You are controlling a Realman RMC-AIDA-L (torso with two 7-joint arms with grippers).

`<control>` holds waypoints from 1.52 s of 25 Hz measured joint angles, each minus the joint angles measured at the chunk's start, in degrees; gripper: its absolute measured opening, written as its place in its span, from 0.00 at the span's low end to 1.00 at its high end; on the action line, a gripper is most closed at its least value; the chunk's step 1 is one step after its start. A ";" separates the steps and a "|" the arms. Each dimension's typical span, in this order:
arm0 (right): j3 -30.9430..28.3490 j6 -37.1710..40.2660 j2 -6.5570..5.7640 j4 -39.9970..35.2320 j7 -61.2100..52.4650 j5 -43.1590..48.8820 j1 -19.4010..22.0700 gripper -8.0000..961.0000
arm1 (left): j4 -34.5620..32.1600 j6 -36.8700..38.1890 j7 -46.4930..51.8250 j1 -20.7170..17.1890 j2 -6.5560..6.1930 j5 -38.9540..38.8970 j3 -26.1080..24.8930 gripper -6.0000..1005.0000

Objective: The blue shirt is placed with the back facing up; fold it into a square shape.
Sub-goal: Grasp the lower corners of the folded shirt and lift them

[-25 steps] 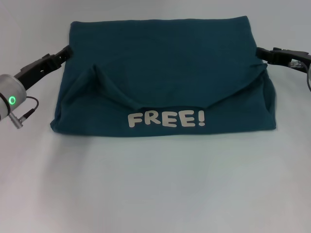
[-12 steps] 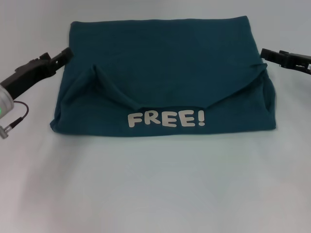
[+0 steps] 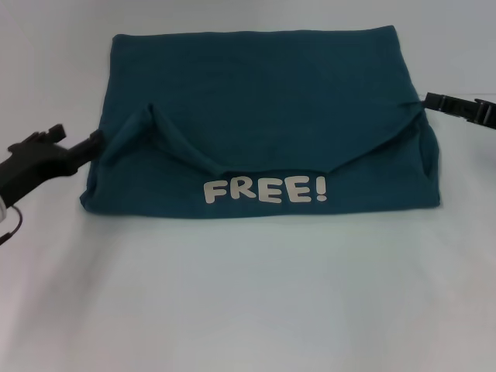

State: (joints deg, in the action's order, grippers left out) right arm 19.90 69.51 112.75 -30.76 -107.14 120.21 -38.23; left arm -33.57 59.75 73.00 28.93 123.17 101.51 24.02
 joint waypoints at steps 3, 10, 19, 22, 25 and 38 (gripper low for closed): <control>-0.33 -0.05 0.03 -0.09 -0.79 -0.09 0.45 0.72 | -0.13 -0.98 -3.55 -1.43 0.50 0.21 0.01 0.81; -0.57 -1.03 0.37 -0.17 -1.50 -0.29 0.66 0.72 | 0.18 -0.50 -9.70 -4.79 1.03 1.33 0.11 0.81; -0.59 -2.29 0.53 0.12 -1.47 -0.47 0.58 0.72 | 0.49 3.60 -12.07 -6.27 1.02 6.99 0.27 0.81; -0.59 -2.33 0.55 0.22 -1.44 -0.50 0.66 0.72 | 1.16 3.43 -12.80 -5.76 1.02 7.50 1.06 0.81; -0.59 -2.33 0.63 0.27 -1.32 -0.56 0.79 0.72 | 1.53 1.56 -12.97 -5.18 1.02 7.55 2.92 0.81; -0.57 -2.31 0.98 0.35 -1.05 -1.05 1.54 0.72 | 2.86 -4.53 -13.03 -3.23 0.97 7.56 6.14 0.81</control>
State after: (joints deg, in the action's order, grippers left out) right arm 19.33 67.20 113.72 -30.41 -108.20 119.16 -36.69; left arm -30.71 55.22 59.97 25.71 124.14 109.07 30.16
